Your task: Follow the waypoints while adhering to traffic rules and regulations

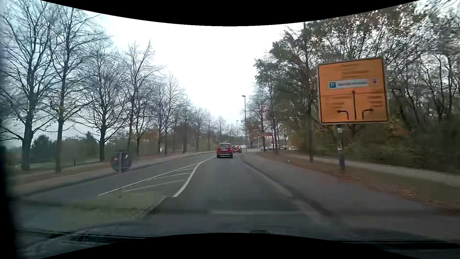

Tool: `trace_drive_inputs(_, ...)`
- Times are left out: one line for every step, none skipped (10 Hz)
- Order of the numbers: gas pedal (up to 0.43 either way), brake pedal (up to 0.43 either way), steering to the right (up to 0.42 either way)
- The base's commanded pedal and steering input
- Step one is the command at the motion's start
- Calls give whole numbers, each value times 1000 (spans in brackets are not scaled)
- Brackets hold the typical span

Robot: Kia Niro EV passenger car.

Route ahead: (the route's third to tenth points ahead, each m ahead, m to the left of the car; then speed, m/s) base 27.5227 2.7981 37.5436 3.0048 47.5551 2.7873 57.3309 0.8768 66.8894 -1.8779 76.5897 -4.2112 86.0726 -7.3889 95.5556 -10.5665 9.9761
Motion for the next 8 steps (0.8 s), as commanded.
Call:
trace_drive_inputs(118,0,-58)
trace_drive_inputs(118,0,-58)
trace_drive_inputs(118,0,-58)
trace_drive_inputs(118,0,-58)
trace_drive_inputs(118,0,-56)
trace_drive_inputs(118,0,-51)
trace_drive_inputs(118,0,-48)
trace_drive_inputs(118,0,-43)
